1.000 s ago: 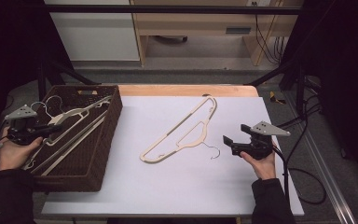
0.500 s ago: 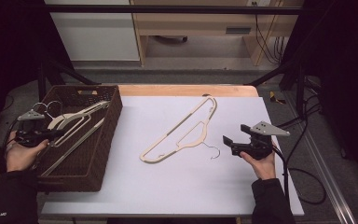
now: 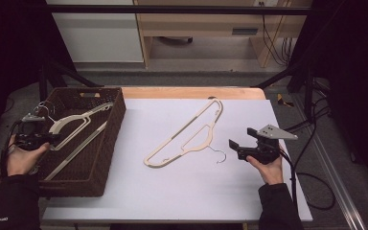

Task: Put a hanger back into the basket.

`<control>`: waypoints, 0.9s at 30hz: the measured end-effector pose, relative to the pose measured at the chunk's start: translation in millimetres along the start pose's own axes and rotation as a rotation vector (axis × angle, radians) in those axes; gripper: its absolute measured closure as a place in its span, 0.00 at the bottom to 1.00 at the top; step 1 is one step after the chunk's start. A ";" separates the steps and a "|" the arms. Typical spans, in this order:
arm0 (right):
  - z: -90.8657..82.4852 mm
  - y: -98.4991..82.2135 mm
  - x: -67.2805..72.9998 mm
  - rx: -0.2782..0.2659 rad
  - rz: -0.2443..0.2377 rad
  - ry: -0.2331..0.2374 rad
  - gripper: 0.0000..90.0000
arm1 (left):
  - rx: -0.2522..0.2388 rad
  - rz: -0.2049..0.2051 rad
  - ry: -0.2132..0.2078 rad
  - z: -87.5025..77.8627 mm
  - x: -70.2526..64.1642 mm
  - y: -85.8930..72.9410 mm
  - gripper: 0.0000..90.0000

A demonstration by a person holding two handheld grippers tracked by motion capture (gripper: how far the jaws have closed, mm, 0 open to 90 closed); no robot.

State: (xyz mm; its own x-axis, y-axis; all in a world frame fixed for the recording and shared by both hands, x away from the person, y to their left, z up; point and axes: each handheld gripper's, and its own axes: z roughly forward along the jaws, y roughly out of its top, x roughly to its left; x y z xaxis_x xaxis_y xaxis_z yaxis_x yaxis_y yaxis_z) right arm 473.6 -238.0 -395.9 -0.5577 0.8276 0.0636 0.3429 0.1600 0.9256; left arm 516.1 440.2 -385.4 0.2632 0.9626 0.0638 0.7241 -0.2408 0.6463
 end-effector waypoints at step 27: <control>-2.2 0.8 -0.3 -0.007 0.006 0.001 0.16 | 0.093 -0.108 0.071 8.3 8.2 -4.5 0.60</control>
State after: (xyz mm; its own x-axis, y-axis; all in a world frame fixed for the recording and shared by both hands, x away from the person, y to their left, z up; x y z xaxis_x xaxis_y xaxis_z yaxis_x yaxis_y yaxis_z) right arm 472.4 -239.3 -394.4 -0.5567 0.8278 0.0697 0.3411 0.1513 0.9278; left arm 520.2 448.1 -394.0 0.1370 0.9891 0.0537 0.8027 -0.1426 0.5791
